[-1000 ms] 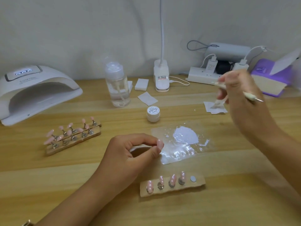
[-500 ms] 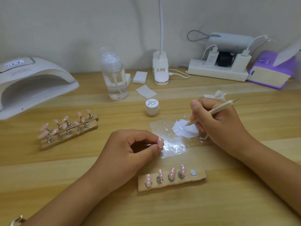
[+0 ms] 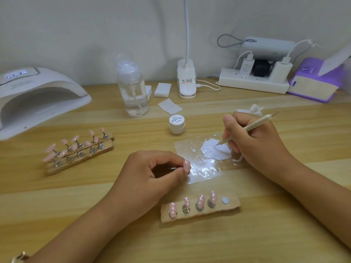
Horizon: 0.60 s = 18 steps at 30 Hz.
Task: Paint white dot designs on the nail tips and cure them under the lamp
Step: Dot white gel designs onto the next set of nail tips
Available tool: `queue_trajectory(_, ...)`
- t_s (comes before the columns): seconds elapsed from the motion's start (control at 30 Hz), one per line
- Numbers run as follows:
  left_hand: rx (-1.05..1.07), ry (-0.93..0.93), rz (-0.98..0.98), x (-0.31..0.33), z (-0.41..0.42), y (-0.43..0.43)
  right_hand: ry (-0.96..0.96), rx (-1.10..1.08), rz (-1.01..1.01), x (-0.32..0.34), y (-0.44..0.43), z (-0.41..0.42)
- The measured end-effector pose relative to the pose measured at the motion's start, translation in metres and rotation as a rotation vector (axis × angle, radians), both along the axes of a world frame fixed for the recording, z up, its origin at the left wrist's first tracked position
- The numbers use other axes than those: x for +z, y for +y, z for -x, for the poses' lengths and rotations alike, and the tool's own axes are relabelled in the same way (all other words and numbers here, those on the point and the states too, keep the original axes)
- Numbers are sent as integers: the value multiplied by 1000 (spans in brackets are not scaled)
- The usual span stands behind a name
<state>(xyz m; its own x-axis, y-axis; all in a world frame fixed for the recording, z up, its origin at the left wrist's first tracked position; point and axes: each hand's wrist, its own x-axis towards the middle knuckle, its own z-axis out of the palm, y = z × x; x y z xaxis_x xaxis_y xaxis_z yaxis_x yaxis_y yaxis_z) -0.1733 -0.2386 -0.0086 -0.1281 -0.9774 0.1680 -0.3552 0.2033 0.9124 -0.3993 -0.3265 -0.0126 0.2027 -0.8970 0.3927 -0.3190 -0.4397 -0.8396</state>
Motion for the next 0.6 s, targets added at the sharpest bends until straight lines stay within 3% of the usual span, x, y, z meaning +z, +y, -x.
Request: queue_trajectory(0.6, 2, -6, 8, 0, 0, 0, -115, -30, 44, 2, 4, -1)
